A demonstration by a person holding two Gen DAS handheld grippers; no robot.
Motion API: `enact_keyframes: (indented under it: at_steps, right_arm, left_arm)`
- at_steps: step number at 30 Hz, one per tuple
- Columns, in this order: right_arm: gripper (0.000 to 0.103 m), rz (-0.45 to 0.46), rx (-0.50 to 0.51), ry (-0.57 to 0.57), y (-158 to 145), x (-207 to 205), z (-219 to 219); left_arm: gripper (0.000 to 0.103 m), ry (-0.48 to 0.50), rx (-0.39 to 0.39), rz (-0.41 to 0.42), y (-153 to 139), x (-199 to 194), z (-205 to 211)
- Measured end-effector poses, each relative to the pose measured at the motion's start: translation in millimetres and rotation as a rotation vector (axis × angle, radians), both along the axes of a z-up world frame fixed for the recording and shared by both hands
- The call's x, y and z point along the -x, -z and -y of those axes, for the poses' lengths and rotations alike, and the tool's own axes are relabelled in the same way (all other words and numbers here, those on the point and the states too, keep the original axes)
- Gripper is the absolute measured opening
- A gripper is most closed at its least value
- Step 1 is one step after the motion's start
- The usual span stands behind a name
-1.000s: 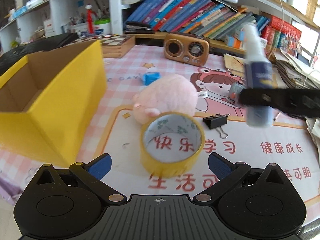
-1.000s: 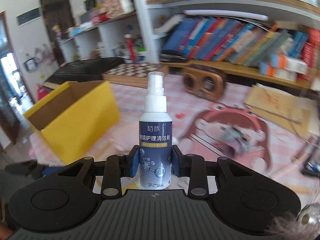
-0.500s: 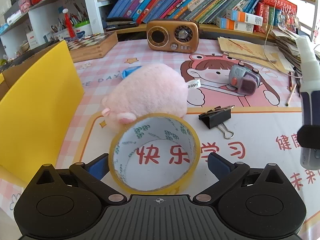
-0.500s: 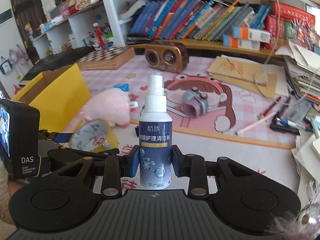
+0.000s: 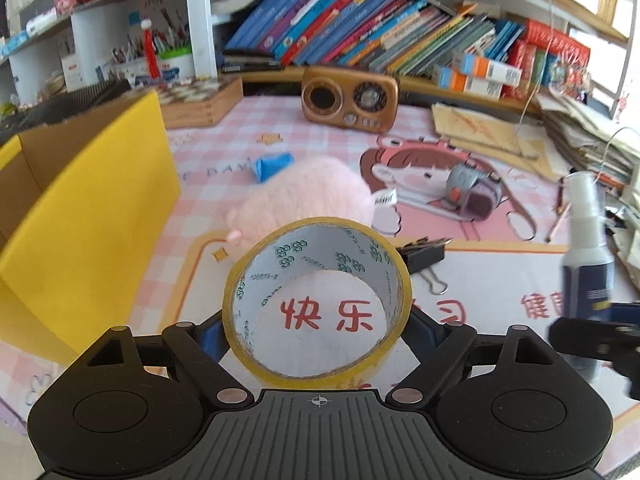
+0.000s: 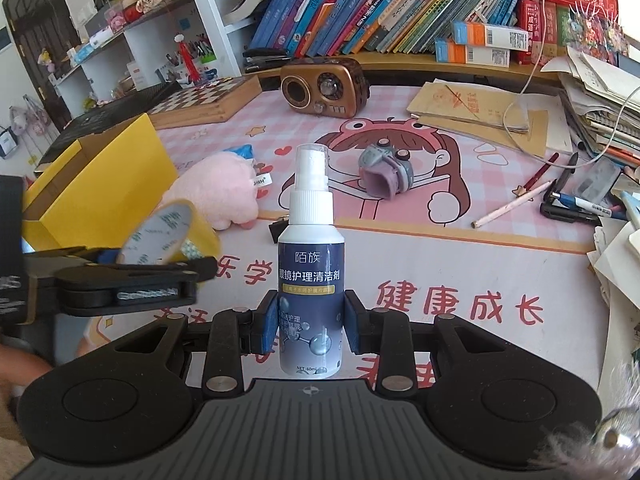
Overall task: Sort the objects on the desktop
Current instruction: 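Lift the spray bottle with the right tool while the left tool grasps the tape roll, then carry the tape roll and spray bottle in both tools toward the yellow box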
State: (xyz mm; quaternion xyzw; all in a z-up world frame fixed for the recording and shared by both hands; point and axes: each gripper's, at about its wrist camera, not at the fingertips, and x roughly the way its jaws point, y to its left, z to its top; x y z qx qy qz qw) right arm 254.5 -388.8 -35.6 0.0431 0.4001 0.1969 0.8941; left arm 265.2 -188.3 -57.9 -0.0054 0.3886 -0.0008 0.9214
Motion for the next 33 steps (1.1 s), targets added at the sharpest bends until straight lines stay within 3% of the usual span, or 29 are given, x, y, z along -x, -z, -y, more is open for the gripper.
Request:
enact_keyframes:
  at_steps: [6,16,33]
  right_arm:
    - [0.031,0.01,0.007,-0.017,-1,8,-9]
    - [0.031,0.061,0.049,-0.013,-13,31,-26]
    - [0.031,0.075,0.069,0.12,-26,89,-67]
  left_arm:
    - [0.087,0.004,0.0,0.045,-25,27,-9]
    - [0.087,-0.006,0.072,0.075,-46,63,-27]
    - [0.087,0.113,0.123,0.12,-51,109,-65]
